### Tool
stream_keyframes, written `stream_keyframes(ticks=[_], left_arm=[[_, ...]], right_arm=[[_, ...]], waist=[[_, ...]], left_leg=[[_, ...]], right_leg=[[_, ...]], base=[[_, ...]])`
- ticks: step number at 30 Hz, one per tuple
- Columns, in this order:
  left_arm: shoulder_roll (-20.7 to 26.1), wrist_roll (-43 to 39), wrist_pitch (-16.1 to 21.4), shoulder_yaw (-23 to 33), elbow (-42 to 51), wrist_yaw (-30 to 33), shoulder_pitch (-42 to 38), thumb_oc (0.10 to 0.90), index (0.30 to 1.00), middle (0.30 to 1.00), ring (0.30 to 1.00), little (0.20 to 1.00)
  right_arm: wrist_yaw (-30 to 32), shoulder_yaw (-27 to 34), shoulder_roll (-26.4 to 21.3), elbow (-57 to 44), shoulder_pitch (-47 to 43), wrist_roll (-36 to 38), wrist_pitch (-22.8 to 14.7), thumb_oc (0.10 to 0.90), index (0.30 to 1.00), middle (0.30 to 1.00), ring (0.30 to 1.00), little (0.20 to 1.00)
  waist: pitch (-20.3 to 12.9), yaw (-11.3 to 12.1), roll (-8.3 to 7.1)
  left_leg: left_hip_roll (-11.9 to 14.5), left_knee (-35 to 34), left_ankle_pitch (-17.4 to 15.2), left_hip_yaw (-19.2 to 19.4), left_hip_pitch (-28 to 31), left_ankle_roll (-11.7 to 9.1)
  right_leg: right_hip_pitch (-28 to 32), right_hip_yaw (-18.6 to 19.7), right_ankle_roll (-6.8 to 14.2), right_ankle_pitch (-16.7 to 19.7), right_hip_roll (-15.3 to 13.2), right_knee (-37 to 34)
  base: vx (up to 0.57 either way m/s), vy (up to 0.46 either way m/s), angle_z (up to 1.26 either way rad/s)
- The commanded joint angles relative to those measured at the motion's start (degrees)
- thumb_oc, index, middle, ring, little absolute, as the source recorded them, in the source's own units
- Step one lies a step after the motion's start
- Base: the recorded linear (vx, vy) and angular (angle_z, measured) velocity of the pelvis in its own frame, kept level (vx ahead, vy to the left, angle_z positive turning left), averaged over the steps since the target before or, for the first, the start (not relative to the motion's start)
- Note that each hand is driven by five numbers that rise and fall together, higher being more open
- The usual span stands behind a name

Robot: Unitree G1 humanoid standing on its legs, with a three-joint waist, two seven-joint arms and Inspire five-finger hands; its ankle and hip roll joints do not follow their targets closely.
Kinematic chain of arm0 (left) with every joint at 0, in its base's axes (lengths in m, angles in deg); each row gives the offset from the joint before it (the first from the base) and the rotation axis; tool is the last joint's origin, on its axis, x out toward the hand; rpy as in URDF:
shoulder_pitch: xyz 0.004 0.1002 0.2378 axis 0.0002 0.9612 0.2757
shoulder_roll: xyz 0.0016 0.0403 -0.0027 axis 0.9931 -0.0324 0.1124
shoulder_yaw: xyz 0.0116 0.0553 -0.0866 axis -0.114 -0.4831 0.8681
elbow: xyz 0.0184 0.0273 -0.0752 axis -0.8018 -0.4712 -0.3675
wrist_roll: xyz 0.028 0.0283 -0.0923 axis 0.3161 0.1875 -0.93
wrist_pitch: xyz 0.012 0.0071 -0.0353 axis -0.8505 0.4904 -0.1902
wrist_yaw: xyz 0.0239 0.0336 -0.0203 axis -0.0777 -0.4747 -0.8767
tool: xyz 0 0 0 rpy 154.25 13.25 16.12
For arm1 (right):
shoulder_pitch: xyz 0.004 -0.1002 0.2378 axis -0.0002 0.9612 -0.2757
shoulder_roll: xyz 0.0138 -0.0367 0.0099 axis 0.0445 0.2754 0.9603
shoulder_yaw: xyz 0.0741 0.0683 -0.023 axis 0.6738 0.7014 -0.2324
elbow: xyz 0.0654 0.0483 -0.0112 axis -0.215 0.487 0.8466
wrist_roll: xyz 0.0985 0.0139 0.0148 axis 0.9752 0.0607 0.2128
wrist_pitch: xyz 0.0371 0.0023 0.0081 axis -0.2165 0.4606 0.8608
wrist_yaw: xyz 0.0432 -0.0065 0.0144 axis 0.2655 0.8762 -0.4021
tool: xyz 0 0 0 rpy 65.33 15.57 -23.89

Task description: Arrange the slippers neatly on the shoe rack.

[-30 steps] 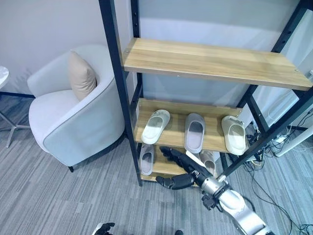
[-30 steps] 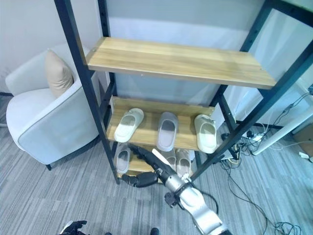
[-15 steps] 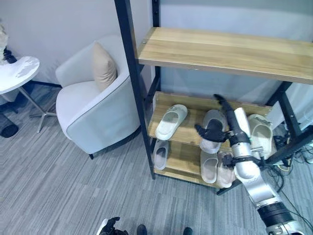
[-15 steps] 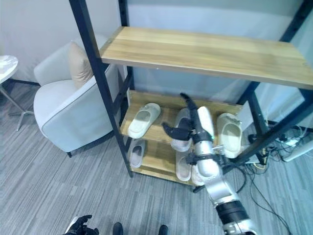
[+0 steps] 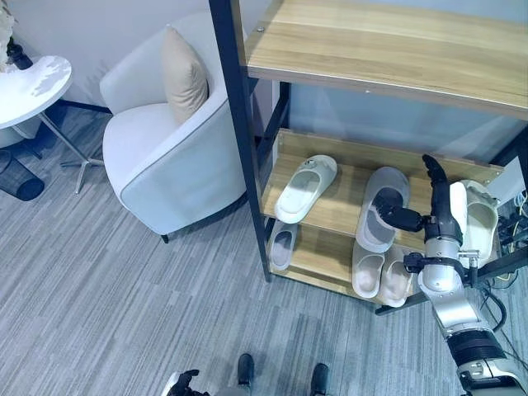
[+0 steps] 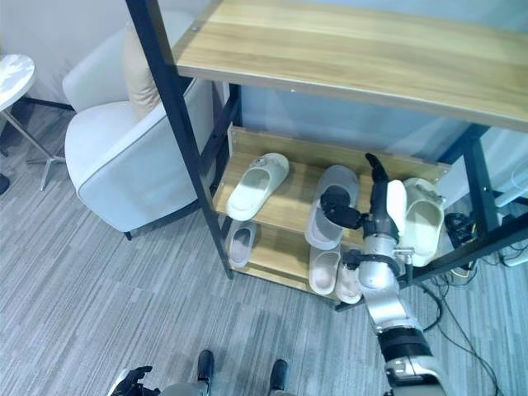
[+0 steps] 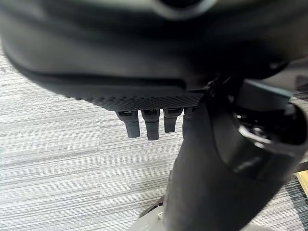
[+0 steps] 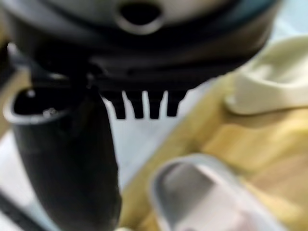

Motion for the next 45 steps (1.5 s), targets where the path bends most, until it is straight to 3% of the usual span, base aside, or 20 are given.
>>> stream_keyframes(ticks=[1,10,23,32,33,45], left_arm=[[0.0,-0.6,1.8,-1.2,-2.6,1.1,-0.5,0.800,0.900,0.900,0.900,0.900],[0.8,-0.7,2.2,-1.4,-2.3,1.6,-0.8,0.800,0.900,0.900,0.900,0.900],[0.4,-1.9,2.2,-3.7,-3.4,2.0,-1.2,0.800,0.900,0.900,0.900,0.900],[0.8,-2.8,2.2,-3.5,-3.5,2.8,-2.9,0.800,0.900,0.900,0.900,0.900],[0.8,-3.0,2.1,-3.5,-3.5,2.8,-3.0,0.800,0.900,0.900,0.900,0.900],[0.4,-3.4,1.8,-3.2,-3.7,2.2,-3.4,0.800,0.900,0.900,0.900,0.900]], right_arm=[[4.6,3.8,-3.7,-2.2,-4.6,1.1,-4.2,0.800,0.900,0.900,0.900,0.900],[5.0,2.0,-5.6,3.7,-7.5,2.5,-3.8,0.800,0.900,0.900,0.900,0.900],[7.1,0.2,-6.5,11.6,-17.3,10.9,-5.5,0.800,0.900,0.900,0.900,0.900],[6.9,-1.3,-7.8,14.2,-20.1,12.0,-4.9,0.800,0.900,0.900,0.900,0.900],[6.6,-1.8,-7.8,14.9,-20.7,12.2,-4.8,0.400,0.300,0.300,0.300,0.300],[5.3,-6.1,-8.2,18.0,-21.2,6.8,-1.0,0.400,0.300,0.300,0.300,0.300]], waist=[[-1.4,0.2,-2.23],[-0.1,0.5,-1.51],[1.5,1.6,-0.45],[1.4,1.8,-1.01],[1.5,1.7,-1.09],[2.1,1.4,-1.88]], left_leg=[[-2.5,0.1,-4.7,0.6,0.3,-0.7],[-2.2,0.1,-4.3,0.9,-0.7,-1.0],[-2.4,0.1,-3.4,0.4,-3.1,-1.5],[-2.3,0.1,-3.8,-0.1,-2.8,-1.5],[-2.2,0.1,-3.8,-0.1,-2.8,-1.5],[-2.0,0.1,-3.9,-0.1,-2.8,-1.4]], right_leg=[[1.8,3.3,2.5,-6.6,0.1,0.3],[0.2,3.7,2.6,-6.5,0.2,0.3],[-2.1,3.7,2.4,-6.1,0.2,0.3],[-1.6,3.3,2.1,-6.6,0.4,0.3],[-1.6,3.2,2.1,-6.5,0.4,0.3],[-1.8,3.3,2.0,-6.6,0.6,0.3]], base=[[0.00,0.000,0.00],[0.00,-0.004,0.00],[0.00,0.000,0.00],[0.02,-0.003,0.01],[0.00,0.000,0.00],[0.00,0.000,0.00]])
